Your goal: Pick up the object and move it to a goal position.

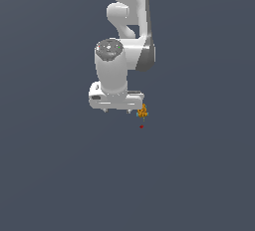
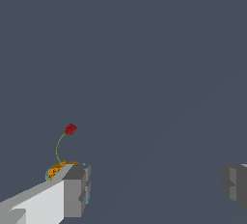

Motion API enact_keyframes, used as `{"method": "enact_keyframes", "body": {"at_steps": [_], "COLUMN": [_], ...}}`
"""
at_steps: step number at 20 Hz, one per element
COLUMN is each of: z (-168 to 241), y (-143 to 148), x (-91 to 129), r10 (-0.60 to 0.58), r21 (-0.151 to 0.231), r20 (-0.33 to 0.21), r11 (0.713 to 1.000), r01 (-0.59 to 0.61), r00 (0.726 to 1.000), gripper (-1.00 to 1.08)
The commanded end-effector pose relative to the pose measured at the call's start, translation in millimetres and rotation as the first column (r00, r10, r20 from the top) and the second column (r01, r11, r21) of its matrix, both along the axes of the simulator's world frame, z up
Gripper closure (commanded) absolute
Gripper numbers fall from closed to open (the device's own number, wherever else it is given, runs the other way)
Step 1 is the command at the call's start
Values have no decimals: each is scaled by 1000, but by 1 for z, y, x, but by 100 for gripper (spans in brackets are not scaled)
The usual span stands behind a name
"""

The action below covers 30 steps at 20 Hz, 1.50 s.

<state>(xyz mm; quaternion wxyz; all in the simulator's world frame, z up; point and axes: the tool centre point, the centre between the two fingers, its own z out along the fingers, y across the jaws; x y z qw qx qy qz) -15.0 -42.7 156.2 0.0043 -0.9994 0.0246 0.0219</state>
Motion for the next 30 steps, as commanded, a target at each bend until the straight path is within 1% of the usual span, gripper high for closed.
{"method": "enact_keyframes", "body": {"at_steps": [1,8,14,19,25,30], "z": [-5,-29,-60,-79,-90,-91], "y": [6,39,82,108,123,125], "x": [-2,-16,-40,-58,-71,-72], "r10": [6,40,87,118,137,139], "r21": [-1,-7,-11,-11,-10,-10], "r20": [1,12,27,37,43,42], "r11": [1000,999,996,993,991,990], "r01": [-6,-40,-87,-117,-137,-139], "r00": [1000,999,996,992,990,989], "gripper": [-92,-92,-92,-92,-92,-92]}}
